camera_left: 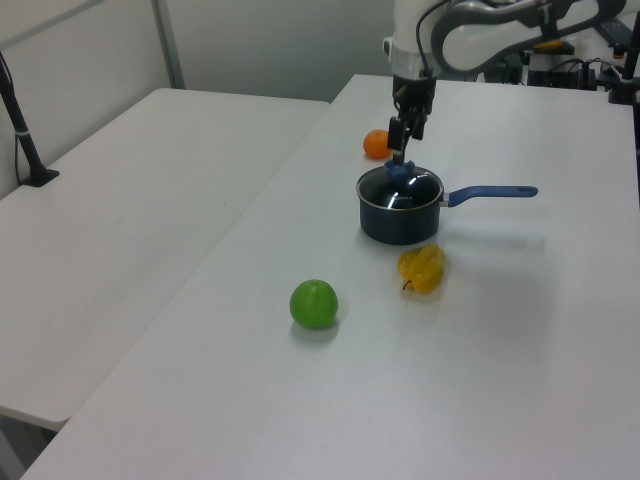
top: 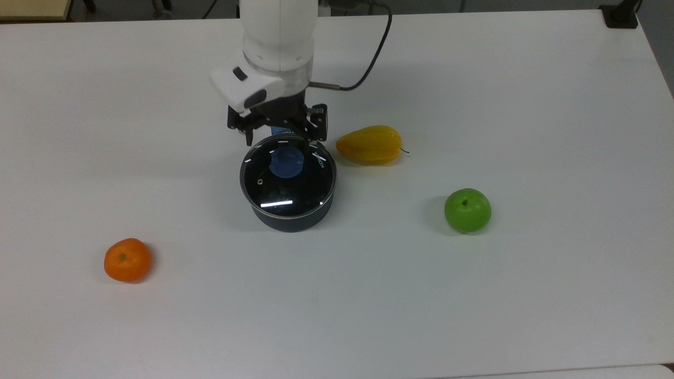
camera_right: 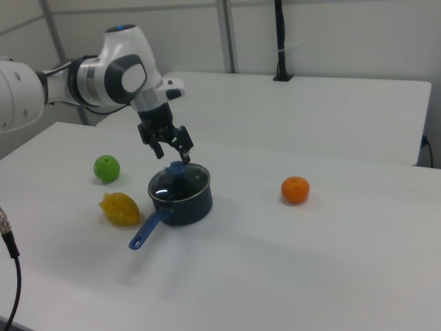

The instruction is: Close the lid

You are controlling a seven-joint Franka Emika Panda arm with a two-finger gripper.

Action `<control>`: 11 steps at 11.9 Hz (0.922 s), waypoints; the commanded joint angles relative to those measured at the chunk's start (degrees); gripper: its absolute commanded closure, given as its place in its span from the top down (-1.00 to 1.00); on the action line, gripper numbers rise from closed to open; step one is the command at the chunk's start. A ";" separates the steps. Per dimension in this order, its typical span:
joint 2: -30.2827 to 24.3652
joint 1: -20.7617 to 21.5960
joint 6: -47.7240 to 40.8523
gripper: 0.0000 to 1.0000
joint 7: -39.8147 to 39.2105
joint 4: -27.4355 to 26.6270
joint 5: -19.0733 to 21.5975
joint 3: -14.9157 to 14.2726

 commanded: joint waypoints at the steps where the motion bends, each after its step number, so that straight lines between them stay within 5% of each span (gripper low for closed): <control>1: -5.85 -1.71 -3.82 1.00 -0.06 -3.44 -0.03 -0.25; 5: -16.05 -2.86 -5.23 1.00 -3.74 -11.79 3.21 -0.42; 11: -18.62 -4.78 -10.41 1.00 -4.90 -11.99 7.00 -0.78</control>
